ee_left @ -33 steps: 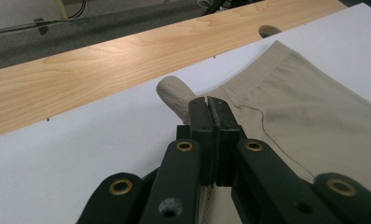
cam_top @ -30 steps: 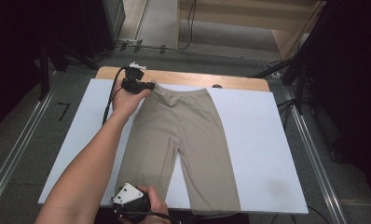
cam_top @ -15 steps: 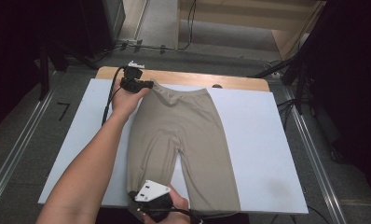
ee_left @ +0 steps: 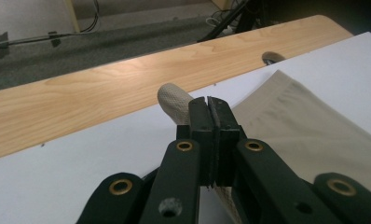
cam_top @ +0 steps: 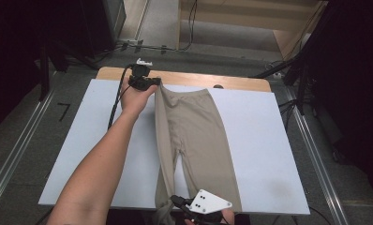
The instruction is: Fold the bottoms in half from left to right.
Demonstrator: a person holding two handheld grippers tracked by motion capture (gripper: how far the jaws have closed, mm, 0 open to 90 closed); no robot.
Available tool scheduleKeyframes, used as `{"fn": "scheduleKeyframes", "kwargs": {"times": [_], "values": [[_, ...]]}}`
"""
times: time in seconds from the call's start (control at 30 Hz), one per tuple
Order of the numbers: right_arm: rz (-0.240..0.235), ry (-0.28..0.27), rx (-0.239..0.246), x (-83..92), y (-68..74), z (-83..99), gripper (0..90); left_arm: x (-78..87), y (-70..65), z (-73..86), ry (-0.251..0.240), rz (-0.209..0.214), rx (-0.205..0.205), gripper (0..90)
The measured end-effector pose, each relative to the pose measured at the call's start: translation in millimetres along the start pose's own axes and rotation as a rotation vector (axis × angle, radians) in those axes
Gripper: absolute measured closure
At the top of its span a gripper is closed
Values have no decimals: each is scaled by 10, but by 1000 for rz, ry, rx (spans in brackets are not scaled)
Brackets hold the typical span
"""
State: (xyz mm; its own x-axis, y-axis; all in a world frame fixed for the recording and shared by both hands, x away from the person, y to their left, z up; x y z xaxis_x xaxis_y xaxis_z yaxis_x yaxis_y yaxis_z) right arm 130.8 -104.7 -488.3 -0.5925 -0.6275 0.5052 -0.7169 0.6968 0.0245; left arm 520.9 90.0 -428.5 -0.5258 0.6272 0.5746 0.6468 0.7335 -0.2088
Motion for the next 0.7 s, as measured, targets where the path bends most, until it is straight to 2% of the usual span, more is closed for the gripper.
{"fn": "scheduleKeyframes", "kwargs": {"times": [0.07,0.23,0.33,0.47,0.57,0.7], "values": [[10,-9,-12,72,-49,37,887,-28,-42,-27,-8,2,0,900],[54,-19,-36,268,-161,152,887,-140,-193,-88,12,-29,-63,900],[81,-18,-71,393,-261,252,887,-218,-305,-118,19,-22,-100,900],[113,-9,-130,542,-392,406,887,-348,-446,-147,36,-19,-130,900],[146,6,-150,642,-455,517,888,-463,-551,-169,48,-17,-148,900],[165,9,-184,762,-530,629,887,-631,-703,-210,66,-2,-169,900]]}}
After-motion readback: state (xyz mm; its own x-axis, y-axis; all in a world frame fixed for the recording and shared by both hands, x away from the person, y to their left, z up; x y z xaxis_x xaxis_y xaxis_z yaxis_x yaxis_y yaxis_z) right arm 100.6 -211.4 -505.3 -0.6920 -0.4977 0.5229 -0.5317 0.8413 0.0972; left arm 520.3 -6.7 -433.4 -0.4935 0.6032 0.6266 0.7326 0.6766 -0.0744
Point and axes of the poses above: each handheld gripper's, and its own axes: x roughly backward along the jaws, z roughly out of its underside, y roughly to its left, the point moved 1 cm from there along -x, roughly forward along the jaws, and after that the axes turned 7 degrees about z, right-handed, at the moved point
